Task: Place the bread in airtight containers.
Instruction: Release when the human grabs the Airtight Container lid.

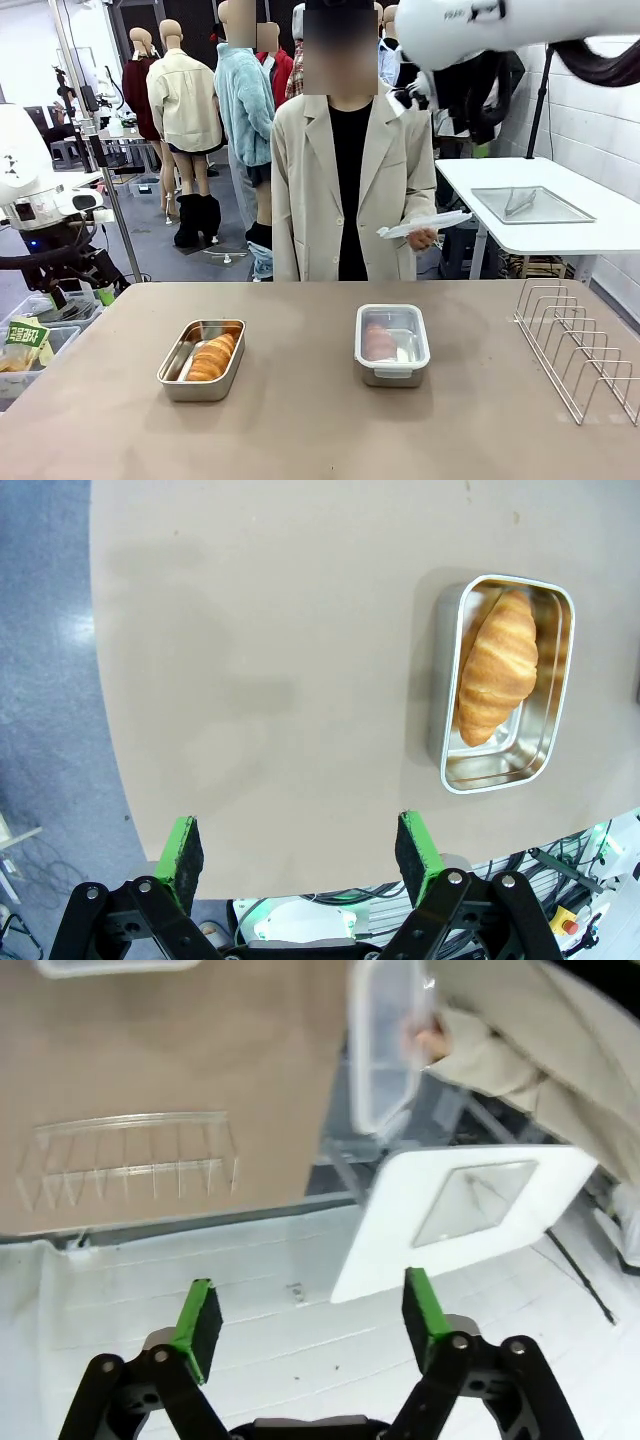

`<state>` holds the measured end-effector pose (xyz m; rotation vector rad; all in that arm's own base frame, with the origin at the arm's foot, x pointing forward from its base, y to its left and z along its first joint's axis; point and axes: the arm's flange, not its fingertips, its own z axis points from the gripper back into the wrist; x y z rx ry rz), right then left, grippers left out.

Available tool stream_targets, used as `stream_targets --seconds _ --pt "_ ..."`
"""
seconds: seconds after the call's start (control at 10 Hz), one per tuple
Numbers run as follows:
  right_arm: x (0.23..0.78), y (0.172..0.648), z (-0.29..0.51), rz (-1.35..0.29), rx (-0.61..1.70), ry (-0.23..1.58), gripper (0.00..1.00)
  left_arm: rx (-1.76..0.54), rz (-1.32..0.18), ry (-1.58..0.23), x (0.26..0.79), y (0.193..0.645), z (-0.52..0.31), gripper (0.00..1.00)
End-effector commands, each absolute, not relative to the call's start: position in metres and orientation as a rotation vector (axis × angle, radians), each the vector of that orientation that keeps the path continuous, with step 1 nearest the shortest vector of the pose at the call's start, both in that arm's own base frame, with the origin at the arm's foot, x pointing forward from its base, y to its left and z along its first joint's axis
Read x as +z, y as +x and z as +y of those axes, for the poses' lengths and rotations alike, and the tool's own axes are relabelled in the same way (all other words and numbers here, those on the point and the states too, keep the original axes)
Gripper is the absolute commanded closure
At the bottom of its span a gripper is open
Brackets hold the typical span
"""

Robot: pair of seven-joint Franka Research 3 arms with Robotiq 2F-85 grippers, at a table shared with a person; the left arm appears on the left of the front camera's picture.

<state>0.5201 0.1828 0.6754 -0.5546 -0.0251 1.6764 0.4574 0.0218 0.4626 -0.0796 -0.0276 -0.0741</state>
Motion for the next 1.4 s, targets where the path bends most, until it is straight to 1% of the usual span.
stream_targets --seconds 0.0,0.1,0.2,0.4,0.6,0.9,1.0,1.1,1.2,1.3 --pt "0.673 0.502 0.141 0.096 1.719 -0.356 0.0 -0.074 -0.028 -0.072 0.465 0.458 0.022 0.0" --pt "0.671 0.496 0.117 0.129 1.709 -0.213 0.0 -0.074 -0.028 -0.072 0.465 0.458 0.022 0.0" --pt "0.666 0.49 0.101 0.149 1.731 -0.166 0.0 -0.074 -0.028 -0.072 0.465 0.458 0.022 0.0" --pt "0.645 0.482 0.07 0.141 1.843 -0.051 0.0 -0.074 -0.028 -0.072 0.465 0.458 0.022 0.0" --pt "0.628 0.481 0.04 0.015 1.879 0.011 0.0 -0.074 -0.028 -0.072 0.465 0.458 0.022 0.0" --pt "0.61 0.48 0.02 -0.168 1.649 0.116 0.0 -0.074 -0.028 -0.072 0.465 0.458 0.022 0.0" --pt "0.605 0.48 0.017 -0.205 1.582 0.132 0.0 -0.074 -0.028 -0.072 0.465 0.458 0.022 0.0" --pt "0.601 0.482 0.013 -0.218 1.563 0.151 0.0 -0.074 -0.028 -0.072 0.465 0.458 0.022 0.0" --pt "0.599 0.485 0.01 -0.247 1.587 0.169 0.0 -0.074 -0.028 -0.072 0.465 0.458 0.022 0.0" --pt "0.595 0.494 0.02 -0.239 1.622 0.173 0.0 -0.074 -0.028 -0.072 0.465 0.458 0.022 0.0"
